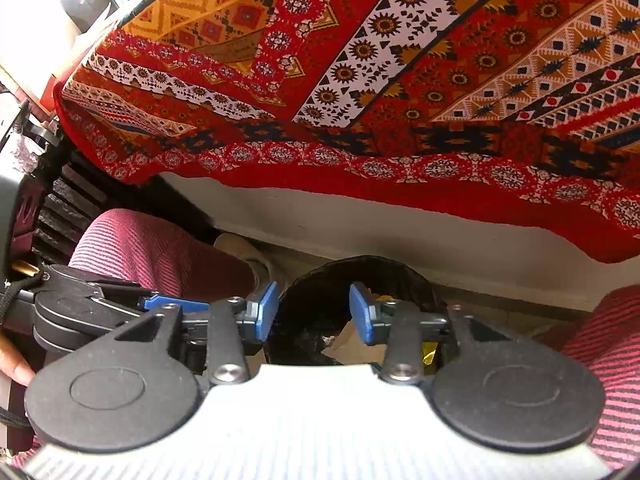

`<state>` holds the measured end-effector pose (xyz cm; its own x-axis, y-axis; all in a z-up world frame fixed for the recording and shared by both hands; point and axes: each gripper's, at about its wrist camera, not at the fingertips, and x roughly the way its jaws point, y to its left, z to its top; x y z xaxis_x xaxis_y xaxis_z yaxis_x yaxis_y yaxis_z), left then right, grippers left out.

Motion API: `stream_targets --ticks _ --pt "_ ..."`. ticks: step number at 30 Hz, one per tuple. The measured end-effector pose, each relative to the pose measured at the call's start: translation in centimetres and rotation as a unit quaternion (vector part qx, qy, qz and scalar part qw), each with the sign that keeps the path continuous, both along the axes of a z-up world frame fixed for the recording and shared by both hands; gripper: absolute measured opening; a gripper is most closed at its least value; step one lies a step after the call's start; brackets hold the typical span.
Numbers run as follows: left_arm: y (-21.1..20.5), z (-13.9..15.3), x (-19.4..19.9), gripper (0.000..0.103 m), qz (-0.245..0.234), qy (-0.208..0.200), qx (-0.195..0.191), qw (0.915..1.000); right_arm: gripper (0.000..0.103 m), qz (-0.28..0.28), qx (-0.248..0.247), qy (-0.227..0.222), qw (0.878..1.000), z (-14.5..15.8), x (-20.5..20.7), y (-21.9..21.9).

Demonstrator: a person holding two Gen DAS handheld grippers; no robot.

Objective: Collect trash
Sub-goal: 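Open both grippers to drop the wrapper and peel into the bin, then raise both tools back up toward the blanket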

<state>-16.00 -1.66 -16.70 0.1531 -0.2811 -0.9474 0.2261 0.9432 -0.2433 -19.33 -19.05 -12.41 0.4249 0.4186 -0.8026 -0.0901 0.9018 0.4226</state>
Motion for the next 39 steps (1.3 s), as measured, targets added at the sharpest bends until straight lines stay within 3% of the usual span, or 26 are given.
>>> stream_targets --ticks 7,14,17,21,26,34,39 --pt "0.1 1.7 0.1 0.067 -0.007 -0.026 -0.003 0.9996 0.059 0.001 -0.009 -0.023 1.0 1.4 -0.1 -0.4" --pt "0.2 7.3 -0.7 0.067 -0.038 -0.112 -0.018 0.9928 0.063 0.012 0.014 -0.079 0.997 5.6 -0.1 -1.9" --pt "0.4 10.9 -0.7 0.067 -0.047 -0.167 -0.028 0.9844 0.068 0.022 0.02 -0.123 0.992 8.7 0.0 -2.4" --pt "0.7 15.6 -0.3 0.067 -0.05 -0.254 -0.036 0.9652 0.077 0.03 0.025 -0.186 0.982 12.7 0.6 -3.2" --pt "1.3 19.9 2.6 0.069 -0.04 -0.301 -0.07 0.9501 0.084 0.025 0.017 -0.246 0.969 16.7 2.5 -4.1" --pt "0.4 23.4 10.0 0.071 -0.015 -0.377 -0.038 0.9255 0.087 -0.039 -0.01 -0.288 0.957 20.3 8.6 -5.6" --pt "0.4 23.4 16.9 0.067 0.019 -0.38 -0.04 0.924 0.087 -0.049 -0.024 -0.282 0.958 21.8 14.1 -6.4"
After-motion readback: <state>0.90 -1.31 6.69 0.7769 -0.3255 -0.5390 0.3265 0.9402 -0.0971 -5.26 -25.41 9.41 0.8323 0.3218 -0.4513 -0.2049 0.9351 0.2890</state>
